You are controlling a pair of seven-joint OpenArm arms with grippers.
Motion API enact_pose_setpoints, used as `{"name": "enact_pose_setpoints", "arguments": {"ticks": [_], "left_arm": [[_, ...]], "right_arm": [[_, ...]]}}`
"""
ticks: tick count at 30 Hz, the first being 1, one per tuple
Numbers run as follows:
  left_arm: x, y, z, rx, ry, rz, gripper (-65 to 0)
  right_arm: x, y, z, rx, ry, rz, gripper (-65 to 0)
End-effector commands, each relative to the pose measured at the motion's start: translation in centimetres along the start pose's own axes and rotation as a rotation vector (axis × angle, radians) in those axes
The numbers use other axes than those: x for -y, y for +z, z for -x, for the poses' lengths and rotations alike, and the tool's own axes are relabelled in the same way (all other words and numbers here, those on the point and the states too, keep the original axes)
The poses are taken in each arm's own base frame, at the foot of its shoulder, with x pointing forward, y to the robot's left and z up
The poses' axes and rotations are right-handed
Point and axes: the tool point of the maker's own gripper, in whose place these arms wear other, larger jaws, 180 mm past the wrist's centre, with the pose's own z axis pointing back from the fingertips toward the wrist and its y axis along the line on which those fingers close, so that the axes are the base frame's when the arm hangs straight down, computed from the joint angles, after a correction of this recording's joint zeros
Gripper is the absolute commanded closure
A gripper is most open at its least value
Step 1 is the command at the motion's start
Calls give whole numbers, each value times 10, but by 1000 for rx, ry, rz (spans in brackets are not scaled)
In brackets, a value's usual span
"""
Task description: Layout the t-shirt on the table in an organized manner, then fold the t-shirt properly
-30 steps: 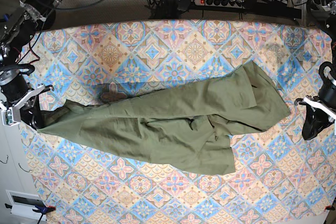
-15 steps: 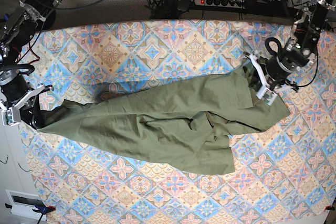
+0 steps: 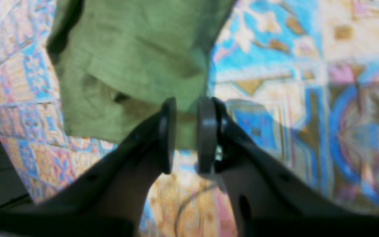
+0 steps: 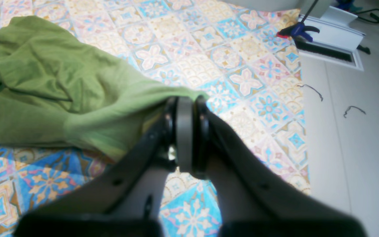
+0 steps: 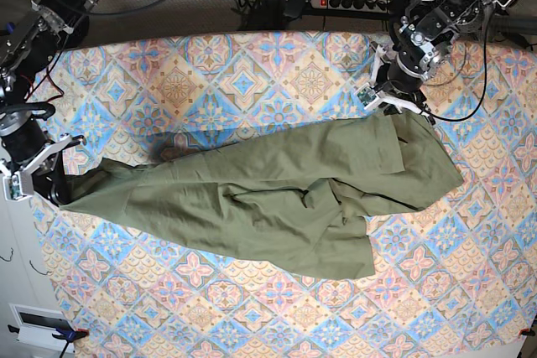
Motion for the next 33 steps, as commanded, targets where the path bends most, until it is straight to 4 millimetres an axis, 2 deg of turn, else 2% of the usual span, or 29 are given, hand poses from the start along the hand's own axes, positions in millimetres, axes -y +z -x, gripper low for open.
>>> {"name": "enact_pose_setpoints", "arguments": {"ticks": [1,11,13,16,19,23,29,32,33], "left_arm": [[-9,0,-7,32,-10,-40,-121],[-6,-7,-10,23,-26,-87,-134],[-7,-7,-9,22,-26,-90,-208],[-10,-7,-8,15,-50,-111,-356],[-11,-11,0,-9,-62,-115,-430],[-7,-18,10,-36,-57,-108,-434],[-14,-30,8,-46,-37,-124,-433],[-20,-36,-5,-26,-16,-141,-432],[-21,-37,-3,-31,-16,-142,-430]], "right_arm": [[5,4,-20,60,24,8,-6],[5,4,-20,60,24,8,-6],[5,4,-20,60,24,8,-6],[5,4,-20,60,24,8,-6],[5,4,-20,60,24,8,-6],[5,4,-20,60,24,8,-6],[5,4,-20,60,24,8,-6],[5,4,-20,62,24,8,-6],[5,4,-20,62,24,8,-6]]}}
